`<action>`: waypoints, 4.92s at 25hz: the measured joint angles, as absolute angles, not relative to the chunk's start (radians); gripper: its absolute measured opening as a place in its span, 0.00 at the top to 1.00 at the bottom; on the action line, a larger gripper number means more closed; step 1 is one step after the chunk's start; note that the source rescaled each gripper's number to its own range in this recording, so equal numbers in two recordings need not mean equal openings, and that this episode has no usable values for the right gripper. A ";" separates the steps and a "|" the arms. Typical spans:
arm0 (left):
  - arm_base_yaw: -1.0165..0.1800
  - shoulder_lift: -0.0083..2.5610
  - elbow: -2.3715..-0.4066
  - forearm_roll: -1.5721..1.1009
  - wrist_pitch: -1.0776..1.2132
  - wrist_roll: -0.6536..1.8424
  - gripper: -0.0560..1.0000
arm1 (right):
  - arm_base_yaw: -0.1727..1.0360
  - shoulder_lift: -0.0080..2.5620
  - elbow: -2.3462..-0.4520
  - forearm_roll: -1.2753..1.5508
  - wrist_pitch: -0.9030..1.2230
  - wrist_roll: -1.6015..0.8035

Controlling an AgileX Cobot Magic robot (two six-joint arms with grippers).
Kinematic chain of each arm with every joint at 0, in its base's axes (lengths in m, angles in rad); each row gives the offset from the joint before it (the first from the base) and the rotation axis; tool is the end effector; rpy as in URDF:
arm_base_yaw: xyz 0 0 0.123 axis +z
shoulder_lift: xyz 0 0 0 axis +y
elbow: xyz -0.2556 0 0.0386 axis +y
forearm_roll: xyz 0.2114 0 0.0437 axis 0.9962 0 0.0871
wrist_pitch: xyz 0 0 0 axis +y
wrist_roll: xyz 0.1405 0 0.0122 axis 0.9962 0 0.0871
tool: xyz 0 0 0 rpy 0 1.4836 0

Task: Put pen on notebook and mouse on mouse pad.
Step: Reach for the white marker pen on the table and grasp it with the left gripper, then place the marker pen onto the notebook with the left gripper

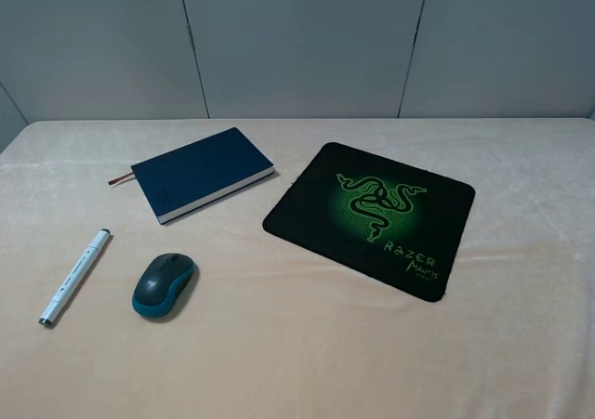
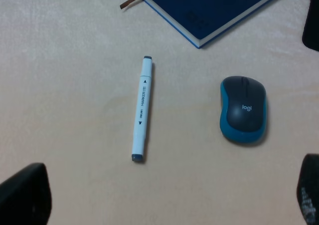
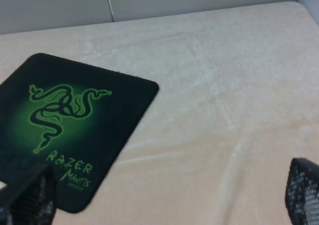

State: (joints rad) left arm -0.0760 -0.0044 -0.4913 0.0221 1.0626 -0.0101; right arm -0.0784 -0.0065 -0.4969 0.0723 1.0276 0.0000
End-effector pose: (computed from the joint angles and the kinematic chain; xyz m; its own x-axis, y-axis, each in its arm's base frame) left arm 0.0346 0.0001 0.2343 -0.4601 0.0357 -0.8872 0.0591 0.9982 0.0095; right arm 0.0364 0.0059 0.2407 -0.4198 0.0704 -0.9049 0.0380 0.9975 0.0600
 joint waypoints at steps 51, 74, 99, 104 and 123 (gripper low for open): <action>-0.076 1.172 -0.678 0.034 0.764 -0.049 0.00 | -0.078 -0.007 -0.497 0.072 1.028 0.000; -0.076 1.640 -0.679 0.130 0.455 -0.062 0.00 | -0.078 -0.007 -0.497 0.072 1.028 0.000; -0.076 1.737 -0.680 0.133 0.375 -0.062 0.58 | -0.078 -0.007 -0.497 0.072 1.028 0.000; -0.076 1.763 -0.680 0.133 0.370 -0.062 0.66 | -0.078 -0.007 -0.497 0.072 1.028 0.000; -0.076 1.755 -0.681 0.131 0.408 -0.062 0.95 | -0.078 -0.007 -0.497 0.072 1.028 0.000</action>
